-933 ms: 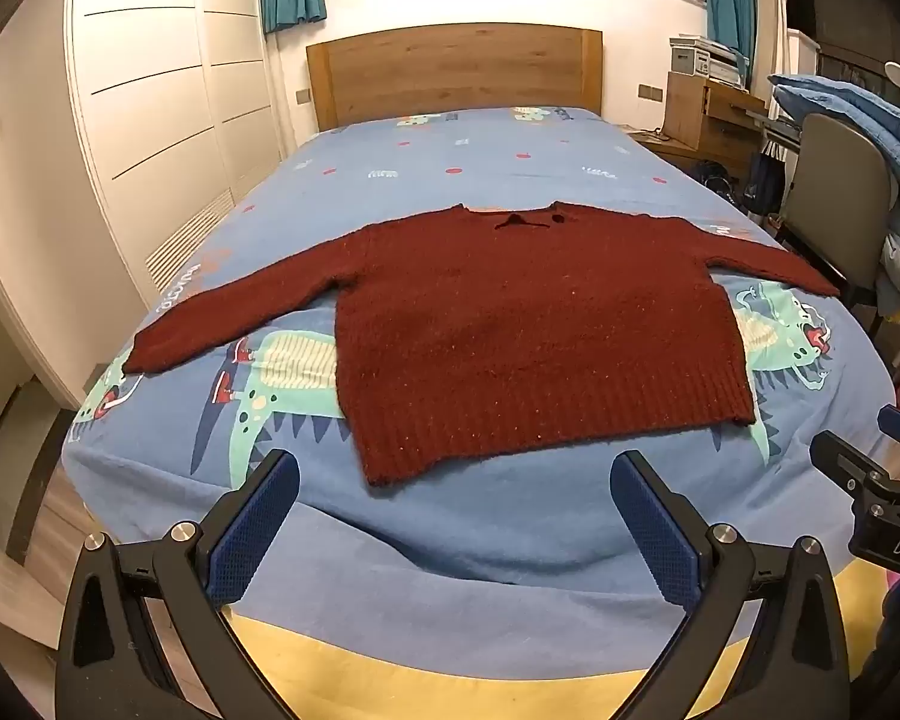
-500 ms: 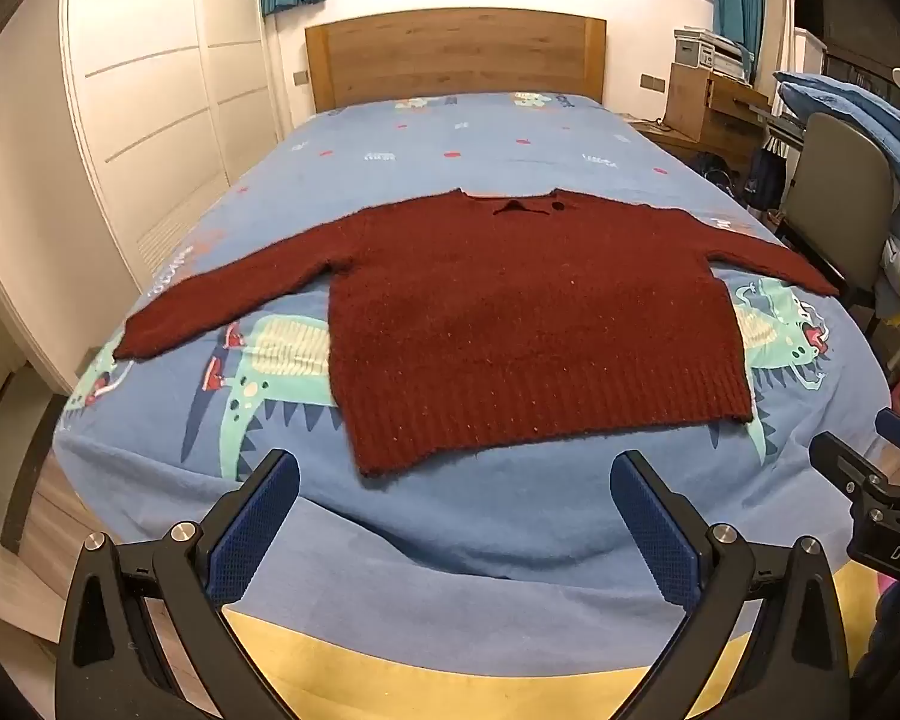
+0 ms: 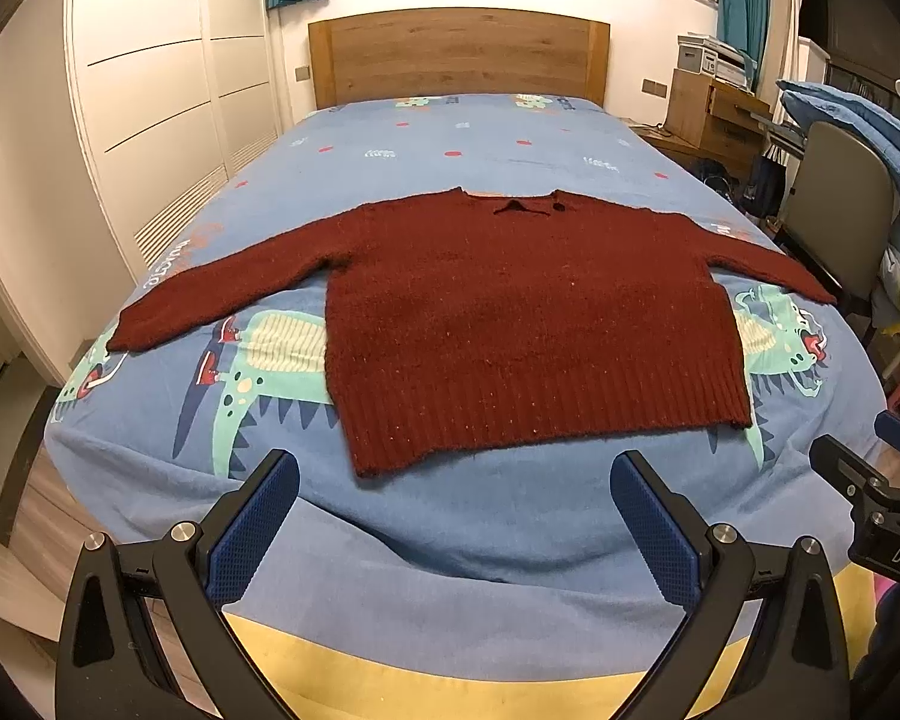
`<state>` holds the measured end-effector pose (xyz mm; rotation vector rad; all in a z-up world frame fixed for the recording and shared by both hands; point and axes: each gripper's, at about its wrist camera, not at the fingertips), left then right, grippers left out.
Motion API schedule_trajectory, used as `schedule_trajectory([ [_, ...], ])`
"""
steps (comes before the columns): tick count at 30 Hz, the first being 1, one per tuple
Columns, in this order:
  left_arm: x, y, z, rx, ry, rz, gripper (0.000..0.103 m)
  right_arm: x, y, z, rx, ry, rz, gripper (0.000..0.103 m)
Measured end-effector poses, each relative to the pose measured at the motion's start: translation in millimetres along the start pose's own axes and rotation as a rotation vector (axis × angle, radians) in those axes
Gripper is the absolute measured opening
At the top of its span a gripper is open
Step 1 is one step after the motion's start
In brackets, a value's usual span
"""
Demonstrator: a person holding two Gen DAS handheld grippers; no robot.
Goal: Fold small clothes
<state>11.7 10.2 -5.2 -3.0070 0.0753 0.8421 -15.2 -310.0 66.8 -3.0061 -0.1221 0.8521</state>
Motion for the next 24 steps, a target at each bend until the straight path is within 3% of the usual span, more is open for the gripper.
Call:
schedule_trajectory([
  [24,4.1,3.3,-5.3,0.029,-0.002,0.025,0.102,10.2,-1.1,-0.3,-0.019,-0.022,-0.026,0.103],
])
Point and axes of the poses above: each gripper's, at about its wrist camera, not at the fingertips, and x roughly the way its jaws point, y to its right, z to its underside, and after that the axes turned 15 degrees about y, right-handed
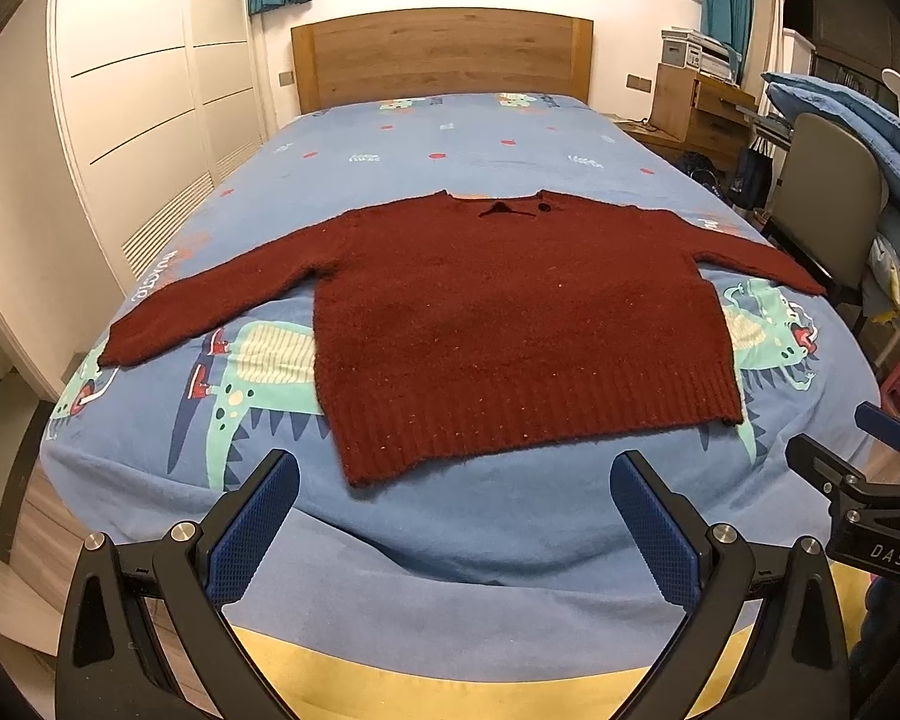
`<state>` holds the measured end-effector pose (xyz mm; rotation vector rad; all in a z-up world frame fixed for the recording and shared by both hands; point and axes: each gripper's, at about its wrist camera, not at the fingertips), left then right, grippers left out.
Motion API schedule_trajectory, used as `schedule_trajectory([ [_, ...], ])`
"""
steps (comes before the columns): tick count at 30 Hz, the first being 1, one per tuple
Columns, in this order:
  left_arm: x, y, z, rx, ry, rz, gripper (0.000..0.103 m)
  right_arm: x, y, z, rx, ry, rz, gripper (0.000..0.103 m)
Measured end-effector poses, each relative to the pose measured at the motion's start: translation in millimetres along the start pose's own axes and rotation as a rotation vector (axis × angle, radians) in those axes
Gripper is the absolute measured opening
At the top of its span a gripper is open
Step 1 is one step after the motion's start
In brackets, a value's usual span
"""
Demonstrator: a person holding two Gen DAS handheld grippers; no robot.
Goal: Fold small clothes
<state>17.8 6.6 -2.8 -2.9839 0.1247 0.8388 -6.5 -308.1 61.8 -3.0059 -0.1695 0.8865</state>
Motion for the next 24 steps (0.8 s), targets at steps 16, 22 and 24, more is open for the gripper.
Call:
schedule_trajectory([
  [16,7,-7,2,-0.023,-0.029,-0.01,0.102,9,0,-2,-0.003,-0.012,-0.008,0.103],
  [22,5,-11,-2,-0.018,-0.001,-0.047,0.102,12,0,-3,-0.004,-0.015,-0.013,0.103],
  [24,7,-12,-3,-0.025,-0.002,-0.048,0.102,14,0,-3,-0.002,-0.019,-0.018,0.103],
])
Point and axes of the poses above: each gripper's, at about its wrist camera, not at the fingertips, and x roughly the way its jaws point, y to its right, z to its underside, and after that the axes turned 15 degrees about y, right-handed
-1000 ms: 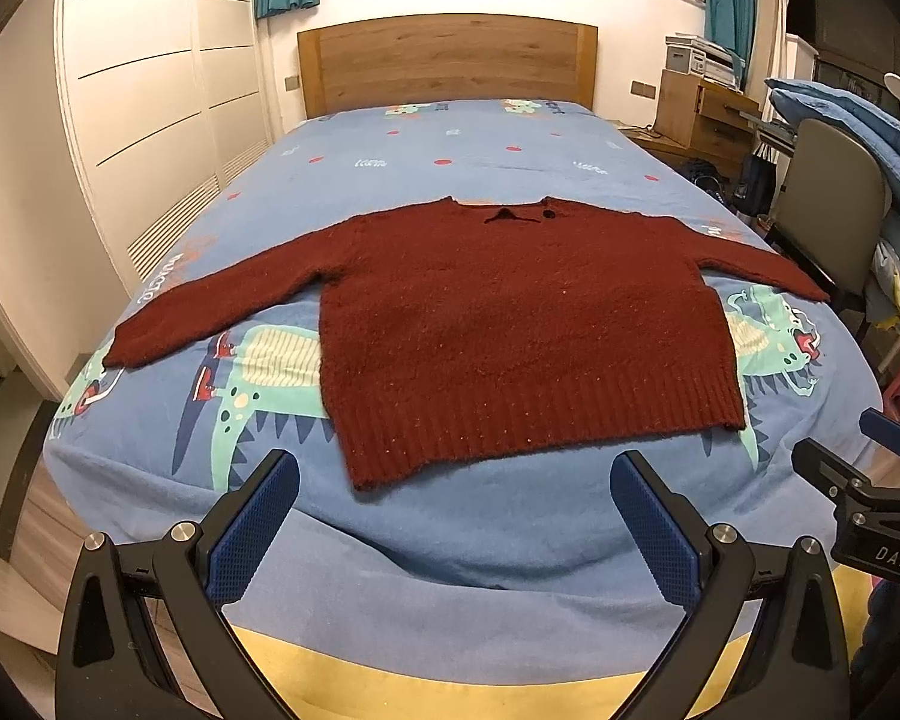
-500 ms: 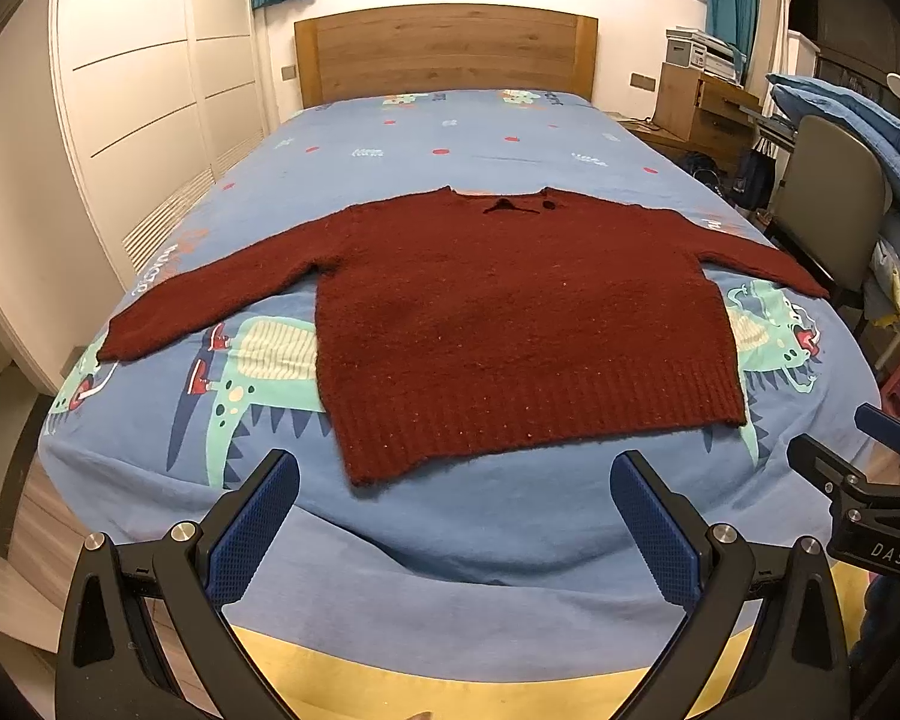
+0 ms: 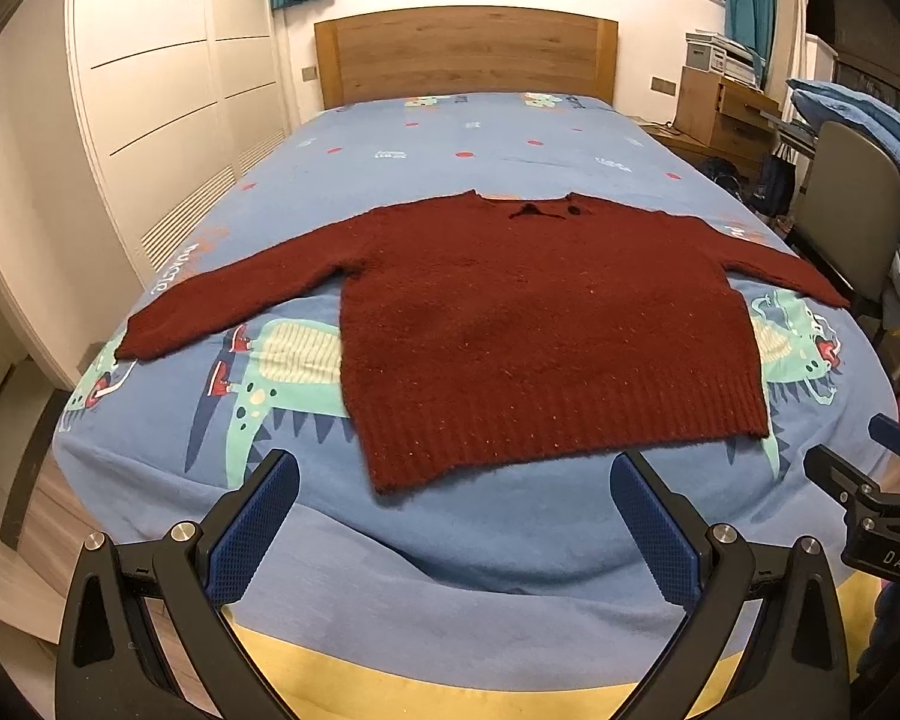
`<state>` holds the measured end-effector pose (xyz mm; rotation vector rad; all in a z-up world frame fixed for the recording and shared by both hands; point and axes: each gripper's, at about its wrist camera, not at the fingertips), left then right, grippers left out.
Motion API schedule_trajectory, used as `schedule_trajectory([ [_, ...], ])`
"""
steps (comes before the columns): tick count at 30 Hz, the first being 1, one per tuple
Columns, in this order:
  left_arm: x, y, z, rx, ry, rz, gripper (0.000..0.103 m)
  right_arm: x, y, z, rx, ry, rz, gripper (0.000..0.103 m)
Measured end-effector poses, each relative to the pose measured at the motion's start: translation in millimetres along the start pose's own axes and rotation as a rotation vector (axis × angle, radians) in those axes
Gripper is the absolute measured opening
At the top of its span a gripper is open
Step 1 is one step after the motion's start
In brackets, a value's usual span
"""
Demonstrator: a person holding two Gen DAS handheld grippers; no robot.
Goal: Fold small clothes
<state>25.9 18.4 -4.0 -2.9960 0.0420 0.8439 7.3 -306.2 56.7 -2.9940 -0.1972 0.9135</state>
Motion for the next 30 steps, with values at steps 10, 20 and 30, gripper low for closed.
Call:
schedule_trajectory([
  [10,8,-5,-5,0.02,0.0,-0.066,0.102,15,3,-5,0.013,-0.016,-0.017,0.103],
  [20,15,-4,-32,0.035,0.022,-0.061,0.102,33,14,-26,0.042,-0.007,-0.022,0.103],
  [30,36,-11,-69,-0.012,0.036,-0.067,0.102,68,47,-62,0.087,0.011,-0.005,0.103],
])
Point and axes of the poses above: each gripper's, at about its wrist camera, not at the fingertips, and x roughly the way its jaws point, y to its right, z to its underside, and after that the axes turned 15 degrees about y, right-handed
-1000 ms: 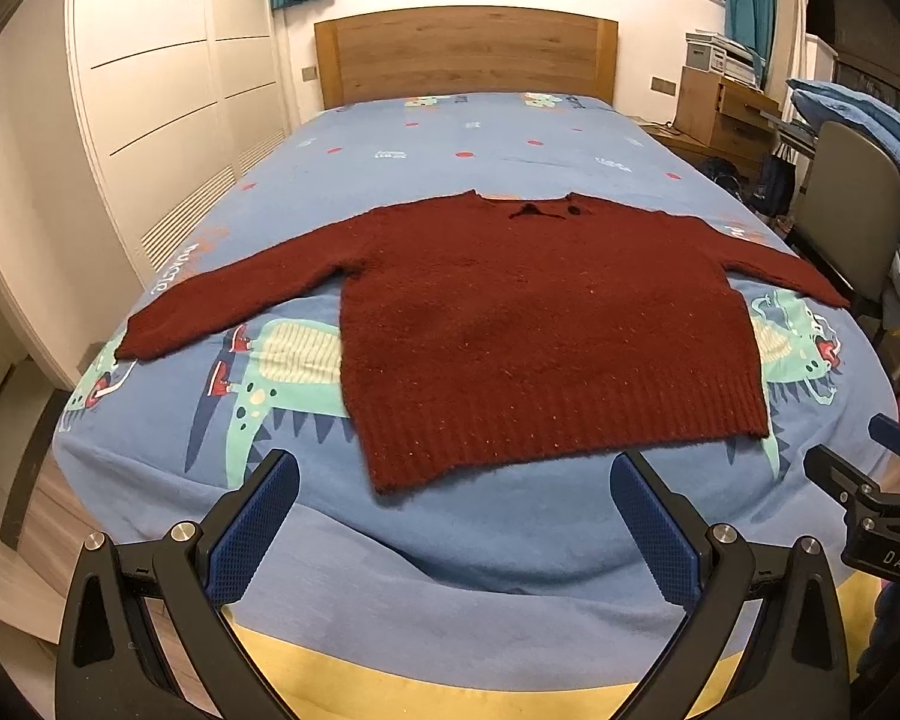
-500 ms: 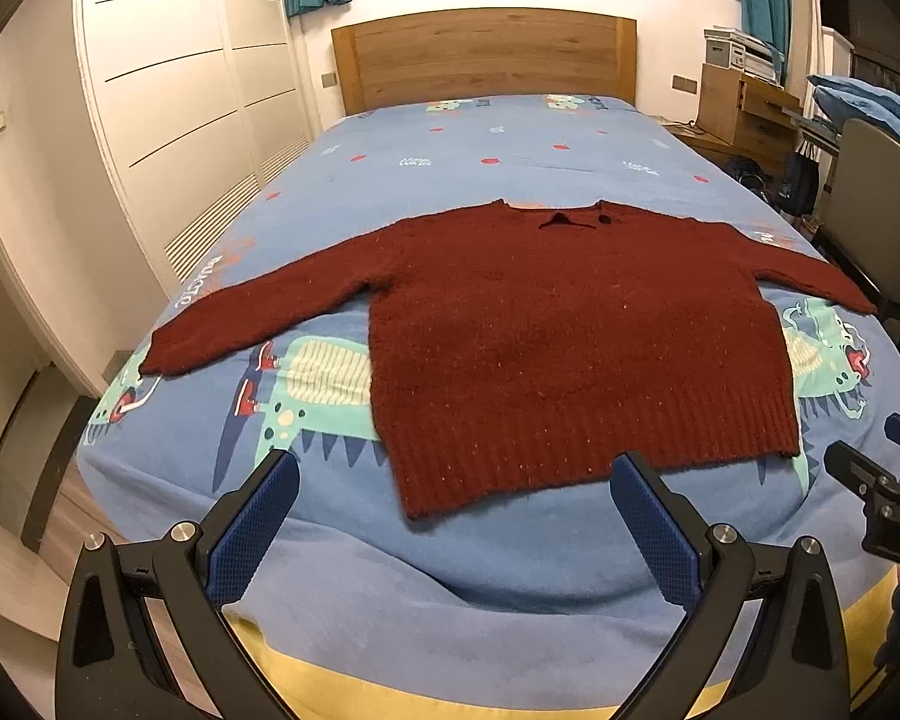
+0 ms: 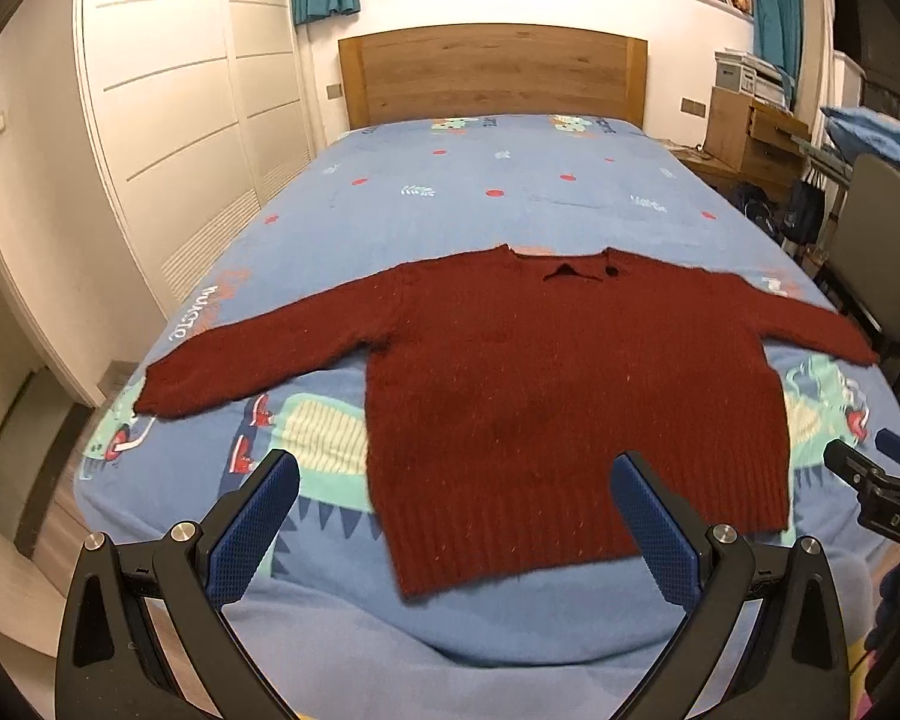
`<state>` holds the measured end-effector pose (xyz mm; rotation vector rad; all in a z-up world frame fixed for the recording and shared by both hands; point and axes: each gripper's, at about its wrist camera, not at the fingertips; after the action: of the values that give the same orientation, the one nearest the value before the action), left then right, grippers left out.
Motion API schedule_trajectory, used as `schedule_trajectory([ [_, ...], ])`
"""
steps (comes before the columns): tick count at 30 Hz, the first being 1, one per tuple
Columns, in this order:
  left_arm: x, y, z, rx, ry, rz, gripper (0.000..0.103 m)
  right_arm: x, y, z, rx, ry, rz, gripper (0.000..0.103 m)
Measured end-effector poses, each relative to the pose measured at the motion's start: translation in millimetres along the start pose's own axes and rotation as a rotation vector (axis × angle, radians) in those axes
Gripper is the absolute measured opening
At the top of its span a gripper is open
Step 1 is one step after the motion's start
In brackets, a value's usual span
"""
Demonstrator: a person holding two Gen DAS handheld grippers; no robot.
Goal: Fold small clothes
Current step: 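Reach the right gripper to a sweater sleeve cuff and close on it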
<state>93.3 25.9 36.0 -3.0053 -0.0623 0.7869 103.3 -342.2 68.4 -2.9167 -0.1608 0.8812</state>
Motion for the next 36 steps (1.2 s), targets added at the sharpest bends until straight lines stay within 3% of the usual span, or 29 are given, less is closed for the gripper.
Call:
schedule_trajectory([
  [9,27,1,-21,-0.008,0.013,-0.046,0.102,49,83,-17,0.101,0.003,0.12,0.103],
  [20,61,24,-35,0.027,-0.044,-0.001,0.102,114,230,-18,0.354,-0.021,0.256,0.103],
  [31,81,25,-30,0.042,-0.103,-0.032,0.102,177,348,-4,0.661,-0.073,0.268,0.099],
  [36,90,20,-28,0.028,-0.126,-0.058,0.102,193,383,-10,0.748,-0.025,0.255,0.096],
])
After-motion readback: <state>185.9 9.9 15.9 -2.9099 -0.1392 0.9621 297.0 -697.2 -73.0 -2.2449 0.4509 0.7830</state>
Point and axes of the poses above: each gripper's, at about its wrist camera, not at the fingertips, and x roughly the way its jaws point, y to its right, z to its underside, and after that the axes turned 15 degrees about y, right-handed
